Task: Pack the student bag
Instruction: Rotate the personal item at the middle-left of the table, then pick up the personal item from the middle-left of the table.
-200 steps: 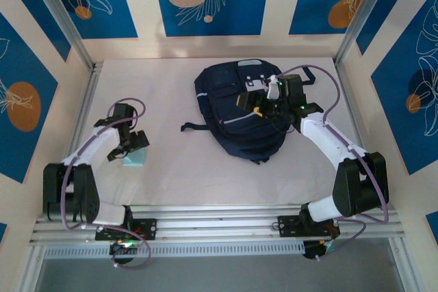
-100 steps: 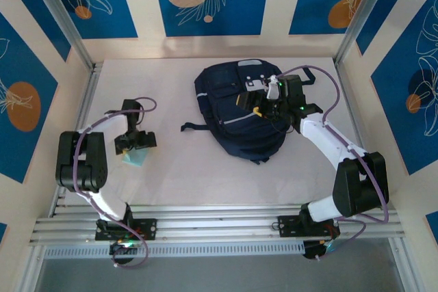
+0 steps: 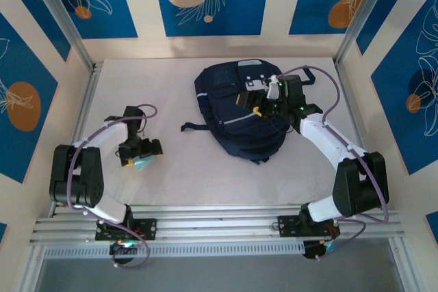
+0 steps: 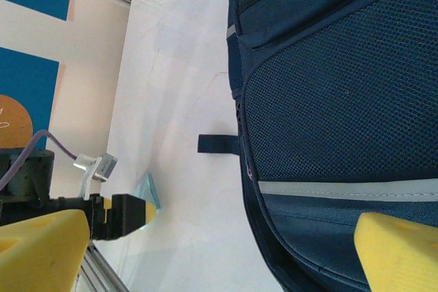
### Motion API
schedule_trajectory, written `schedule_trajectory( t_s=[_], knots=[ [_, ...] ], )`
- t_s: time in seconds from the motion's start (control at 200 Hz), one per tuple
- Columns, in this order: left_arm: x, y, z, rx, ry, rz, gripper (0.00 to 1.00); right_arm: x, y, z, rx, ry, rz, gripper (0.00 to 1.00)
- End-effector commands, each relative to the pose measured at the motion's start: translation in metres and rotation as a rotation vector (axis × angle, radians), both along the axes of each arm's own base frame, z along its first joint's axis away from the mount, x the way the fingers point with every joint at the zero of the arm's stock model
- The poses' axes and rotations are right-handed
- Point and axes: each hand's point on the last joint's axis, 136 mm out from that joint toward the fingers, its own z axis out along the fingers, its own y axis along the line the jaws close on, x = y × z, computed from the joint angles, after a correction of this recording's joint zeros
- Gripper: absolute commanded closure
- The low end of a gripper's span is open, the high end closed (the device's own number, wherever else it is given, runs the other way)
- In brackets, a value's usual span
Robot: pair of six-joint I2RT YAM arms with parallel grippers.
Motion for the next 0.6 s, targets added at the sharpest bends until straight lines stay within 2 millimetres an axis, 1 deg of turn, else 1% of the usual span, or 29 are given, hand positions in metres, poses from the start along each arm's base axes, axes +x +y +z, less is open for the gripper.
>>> schedule_trajectory(
  t_s=[0.0, 0.125, 0.19, 0.335, 0.42, 0.59],
  knots=[
    [-0.014, -0.003, 0.007, 0.021, 0.047, -0.005, 0.0, -0.002, -0.001, 0.002, 0.005, -0.009, -0.003, 0.01],
    [-0.009, 0.018, 0.011, 0.147, 0.056, -0.028, 0.0, -0.003, -0.001, 0.002, 0.001, -0.011, 0.002, 0.01],
    [-0.006, 0.025, 0.014, 0.188, 0.045, -0.02, 0.0, -0.004, -0.002, 0.003, -0.003, -0.015, 0.004, 0.01],
    [-0.004, 0.029, 0.017, 0.204, 0.017, 0.039, 0.0, -0.005, -0.004, 0.005, -0.008, -0.026, 0.002, 0.01],
    [-0.003, 0.028, 0.016, 0.191, -0.005, 0.09, 0.0, -0.005, -0.004, 0.006, -0.008, -0.033, 0.008, 0.01],
    [0.008, 0.026, 0.018, 0.139, -0.07, 0.282, 0.0, -0.005, -0.002, 0.008, -0.003, -0.042, 0.025, 0.01]
  ],
)
